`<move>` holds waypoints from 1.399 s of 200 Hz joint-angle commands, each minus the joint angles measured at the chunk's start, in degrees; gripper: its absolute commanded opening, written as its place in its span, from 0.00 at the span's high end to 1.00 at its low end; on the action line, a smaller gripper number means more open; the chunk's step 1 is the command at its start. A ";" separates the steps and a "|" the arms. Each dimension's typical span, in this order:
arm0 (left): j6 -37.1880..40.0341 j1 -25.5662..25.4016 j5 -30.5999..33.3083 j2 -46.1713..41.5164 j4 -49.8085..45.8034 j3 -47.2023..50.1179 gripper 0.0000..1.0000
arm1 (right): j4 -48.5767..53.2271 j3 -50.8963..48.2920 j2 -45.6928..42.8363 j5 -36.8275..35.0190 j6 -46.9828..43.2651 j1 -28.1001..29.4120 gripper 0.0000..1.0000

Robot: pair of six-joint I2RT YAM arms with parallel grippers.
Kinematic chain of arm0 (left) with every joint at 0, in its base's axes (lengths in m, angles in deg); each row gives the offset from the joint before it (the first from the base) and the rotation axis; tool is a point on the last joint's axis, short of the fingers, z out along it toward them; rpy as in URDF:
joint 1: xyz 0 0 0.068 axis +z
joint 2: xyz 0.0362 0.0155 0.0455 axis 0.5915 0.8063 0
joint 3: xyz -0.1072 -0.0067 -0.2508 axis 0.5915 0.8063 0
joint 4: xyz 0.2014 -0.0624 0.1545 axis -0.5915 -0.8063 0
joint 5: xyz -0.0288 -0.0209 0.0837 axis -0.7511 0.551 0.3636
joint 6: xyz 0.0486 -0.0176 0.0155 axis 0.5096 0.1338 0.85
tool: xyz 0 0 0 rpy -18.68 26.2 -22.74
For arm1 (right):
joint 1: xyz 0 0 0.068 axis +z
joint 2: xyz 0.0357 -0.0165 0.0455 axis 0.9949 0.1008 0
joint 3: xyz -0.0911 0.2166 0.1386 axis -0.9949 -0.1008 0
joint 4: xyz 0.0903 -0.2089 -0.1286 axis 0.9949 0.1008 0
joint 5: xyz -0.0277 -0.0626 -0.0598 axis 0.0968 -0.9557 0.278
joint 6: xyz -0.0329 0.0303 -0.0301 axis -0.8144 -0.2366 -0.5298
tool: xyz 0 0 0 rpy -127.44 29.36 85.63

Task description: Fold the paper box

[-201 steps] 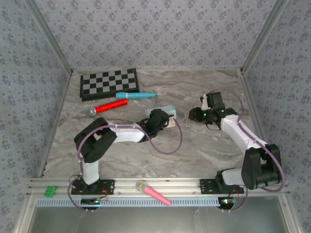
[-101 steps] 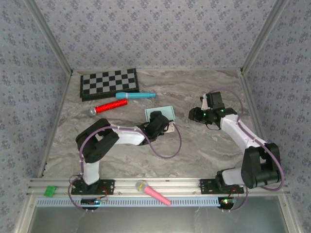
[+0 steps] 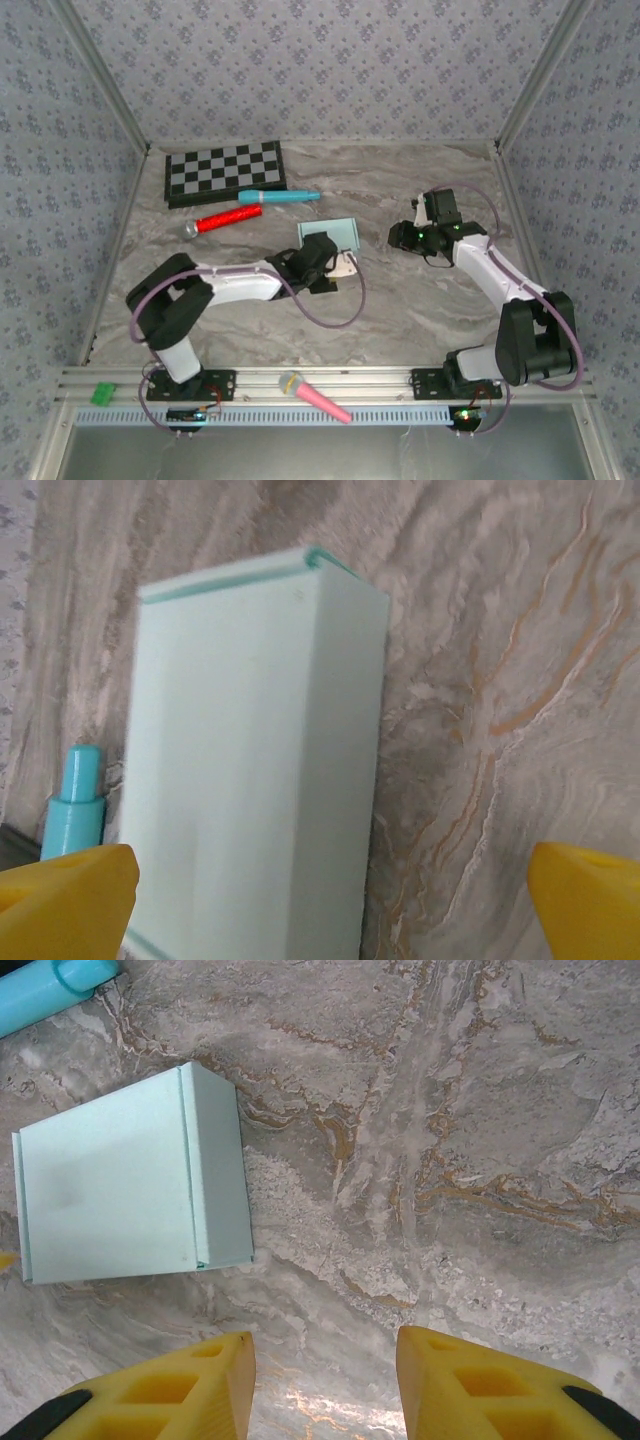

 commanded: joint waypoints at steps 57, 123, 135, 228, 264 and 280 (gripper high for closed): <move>-19.05 11.67 -4.82 -15.84 1.59 6.41 0.00 | -4.64 -1.65 2.32 -2.23 -1.08 -0.88 0.57; -32.30 21.09 8.02 -23.79 0.06 10.13 0.01 | -11.36 -3.86 2.36 -5.38 -2.74 -4.18 0.57; -35.44 23.27 10.97 -24.56 -1.97 9.51 0.01 | -12.29 -4.15 2.28 -5.55 -2.78 -5.57 0.57; -48.51 48.81 10.18 -25.37 -6.20 10.91 0.00 | -17.91 -7.87 -1.70 -30.50 -7.35 -10.04 0.50; -42.04 52.94 -0.72 -23.64 3.60 15.48 0.00 | -30.83 -14.04 -1.95 -30.93 -14.22 -10.95 0.48; -38.94 53.38 -6.21 -22.19 9.35 17.51 0.00 | -38.02 -17.24 -1.45 -26.94 -16.23 -11.70 0.47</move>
